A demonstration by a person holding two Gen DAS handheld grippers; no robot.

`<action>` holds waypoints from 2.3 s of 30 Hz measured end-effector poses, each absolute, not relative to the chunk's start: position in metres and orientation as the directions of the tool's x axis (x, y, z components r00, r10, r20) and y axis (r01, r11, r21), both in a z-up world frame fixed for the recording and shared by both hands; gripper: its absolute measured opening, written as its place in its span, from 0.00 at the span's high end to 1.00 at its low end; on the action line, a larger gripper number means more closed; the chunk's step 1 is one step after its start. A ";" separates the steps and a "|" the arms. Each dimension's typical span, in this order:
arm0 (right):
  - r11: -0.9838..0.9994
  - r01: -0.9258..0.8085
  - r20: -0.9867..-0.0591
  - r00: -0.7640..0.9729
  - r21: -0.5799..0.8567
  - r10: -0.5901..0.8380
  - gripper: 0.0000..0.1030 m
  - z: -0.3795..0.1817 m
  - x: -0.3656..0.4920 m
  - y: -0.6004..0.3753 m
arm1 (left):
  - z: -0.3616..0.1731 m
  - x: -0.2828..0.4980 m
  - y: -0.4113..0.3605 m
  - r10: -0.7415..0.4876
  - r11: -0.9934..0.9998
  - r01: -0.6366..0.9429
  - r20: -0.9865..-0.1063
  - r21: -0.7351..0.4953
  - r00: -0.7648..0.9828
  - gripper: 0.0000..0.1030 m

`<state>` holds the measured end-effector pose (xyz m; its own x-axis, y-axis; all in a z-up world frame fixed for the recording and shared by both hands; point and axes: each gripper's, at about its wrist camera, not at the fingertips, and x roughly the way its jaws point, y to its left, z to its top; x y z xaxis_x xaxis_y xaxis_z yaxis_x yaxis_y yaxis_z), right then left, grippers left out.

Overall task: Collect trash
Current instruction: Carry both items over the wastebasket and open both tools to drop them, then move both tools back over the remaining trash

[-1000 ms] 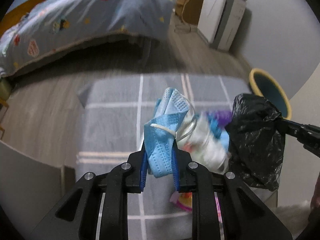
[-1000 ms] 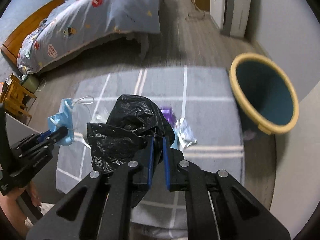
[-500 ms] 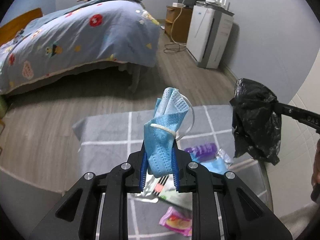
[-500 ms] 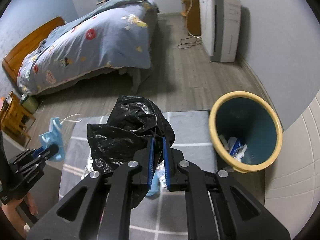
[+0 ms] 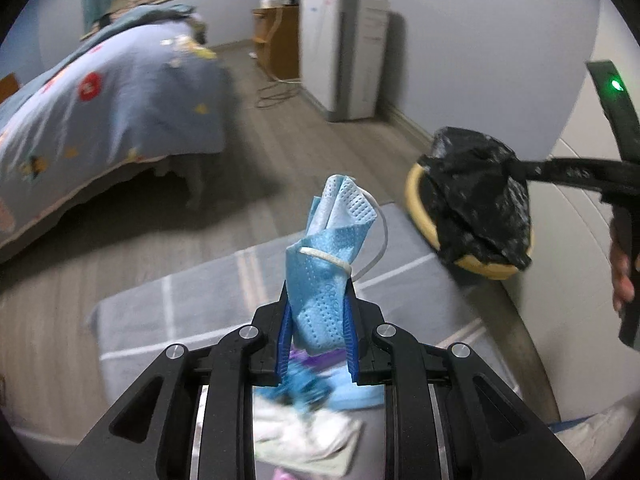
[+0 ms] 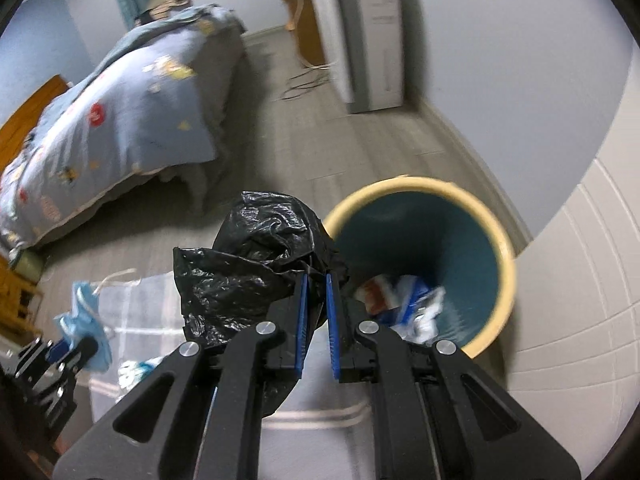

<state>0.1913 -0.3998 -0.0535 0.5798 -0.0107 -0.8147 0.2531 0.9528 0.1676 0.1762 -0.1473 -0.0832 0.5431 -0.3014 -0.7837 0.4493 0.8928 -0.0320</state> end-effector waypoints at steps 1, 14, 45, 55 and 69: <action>0.949 0.270 -0.817 0.576 0.160 -0.026 0.91 -0.056 0.193 -0.408 | -0.086 0.178 -0.158 -0.311 0.884 0.467 -0.787 -0.033 0.533 0.79; 0.882 0.453 -0.853 0.503 0.126 -0.136 0.91 -0.100 0.191 -0.489 | -0.136 0.197 -0.272 -0.385 0.786 0.616 -0.819 -0.051 0.424 0.78; 0.829 0.521 -0.851 0.514 0.206 -0.112 0.14 -0.108 0.187 -0.513 | -0.126 0.211 -0.314 -0.385 0.776 0.631 -0.780 0.016 0.494 0.12; 0.944 0.303 -0.797 0.599 0.130 -0.082 0.05 -0.065 0.210 -0.426 | -0.090 0.186 -0.188 -0.234 0.871 0.479 -0.762 0.112 0.604 0.09; 0.993 0.079 -0.815 0.579 0.093 0.030 0.05 -0.055 0.212 -0.312 | -0.077 0.139 -0.064 -0.123 0.952 0.292 -0.760 0.091 0.639 0.08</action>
